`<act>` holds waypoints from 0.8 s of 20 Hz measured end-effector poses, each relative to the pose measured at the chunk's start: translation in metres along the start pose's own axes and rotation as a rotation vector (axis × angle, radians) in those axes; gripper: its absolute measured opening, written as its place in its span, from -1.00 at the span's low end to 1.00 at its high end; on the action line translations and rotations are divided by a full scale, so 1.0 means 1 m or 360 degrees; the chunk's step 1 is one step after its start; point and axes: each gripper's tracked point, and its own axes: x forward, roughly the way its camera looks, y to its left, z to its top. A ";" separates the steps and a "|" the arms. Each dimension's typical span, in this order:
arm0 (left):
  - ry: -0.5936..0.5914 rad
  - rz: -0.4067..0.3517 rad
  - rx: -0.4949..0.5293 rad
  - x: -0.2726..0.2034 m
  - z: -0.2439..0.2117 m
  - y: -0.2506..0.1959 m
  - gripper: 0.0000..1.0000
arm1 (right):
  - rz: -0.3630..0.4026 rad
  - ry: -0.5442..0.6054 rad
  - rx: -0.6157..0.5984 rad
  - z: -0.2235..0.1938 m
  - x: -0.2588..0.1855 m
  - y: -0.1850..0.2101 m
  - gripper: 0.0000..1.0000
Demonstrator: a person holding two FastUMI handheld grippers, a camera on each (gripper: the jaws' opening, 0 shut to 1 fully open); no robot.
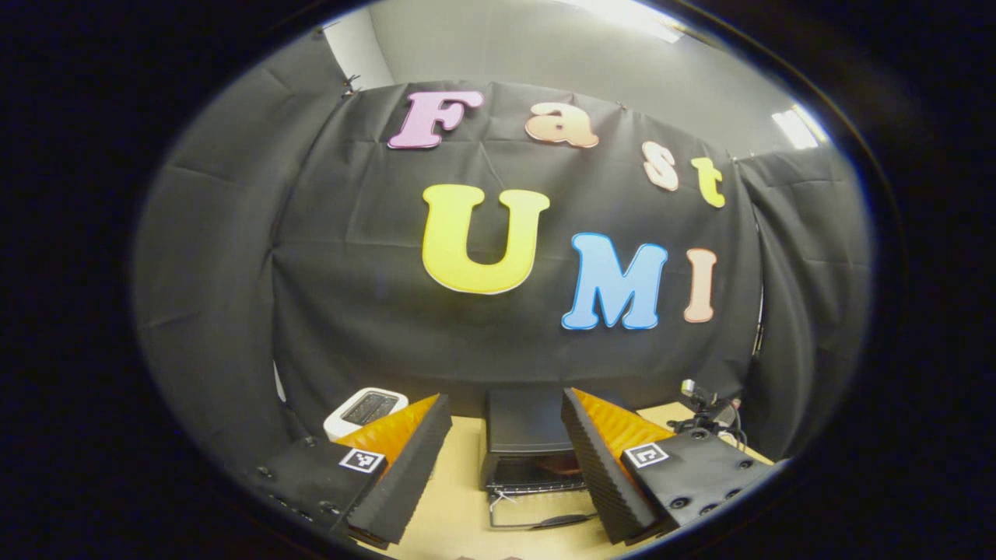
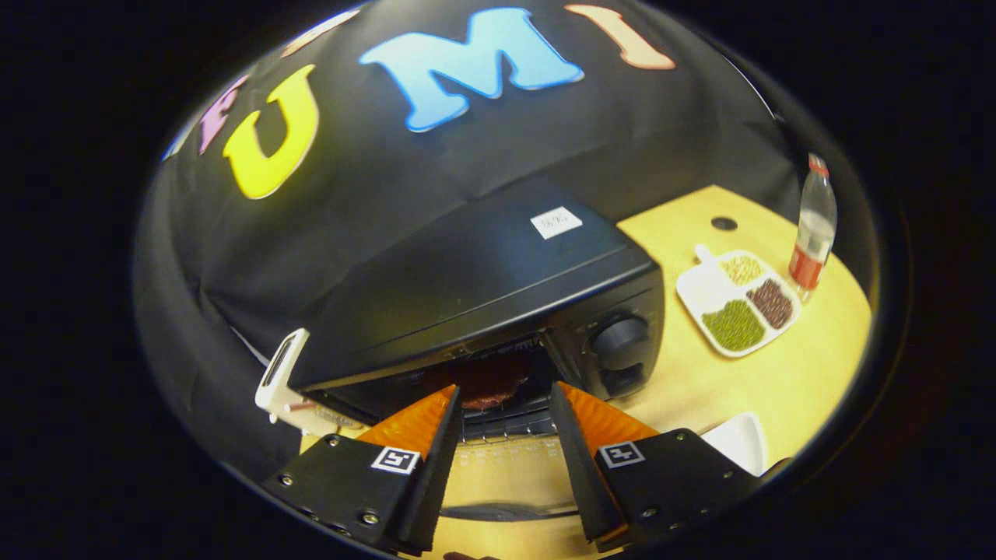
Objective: Open the electric oven with the left hand, put the food in, and close the electric oven.
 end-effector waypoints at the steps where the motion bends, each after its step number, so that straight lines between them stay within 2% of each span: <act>1: 0.0000 -0.0007 0.0006 0.001 -0.001 -0.005 0.82 | -0.0005 -0.0070 -0.0073 0.014 -0.017 -0.004 0.39; 4: -0.0009 -0.0033 0.0026 0.005 -0.002 -0.026 0.82 | -0.0044 -0.0322 -0.0229 0.066 -0.080 -0.017 0.38; 8: -0.0035 -0.0010 0.0056 0.011 0.006 -0.052 0.82 | -0.0061 -0.0630 -0.0309 0.139 -0.164 -0.020 0.38; 10: -0.0074 -0.0047 0.0048 0.012 0.017 -0.074 0.82 | -0.0073 -0.0768 -0.0329 0.170 -0.203 -0.022 0.37; 11: -0.0084 -0.0067 0.0049 0.013 0.018 -0.083 0.92 | -0.0088 -0.0814 -0.0338 0.182 -0.219 -0.025 0.37; 12: -0.0097 -0.0084 0.0059 0.013 0.022 -0.094 0.87 | -0.0080 -0.0844 -0.0350 0.187 -0.231 -0.026 0.38; 14: -0.0115 -0.0110 0.0080 0.013 0.024 -0.110 0.92 | -0.0058 -0.0914 -0.0371 0.204 -0.257 -0.026 0.38; 15: -0.0119 -0.0120 0.0089 0.012 0.024 -0.118 0.82 | -0.0075 -0.0954 -0.0401 0.212 -0.268 -0.030 0.38; 16: -0.0124 -0.0126 0.0092 0.011 0.026 -0.126 1.00 | -0.0088 -0.0991 -0.0432 0.218 -0.277 -0.033 0.46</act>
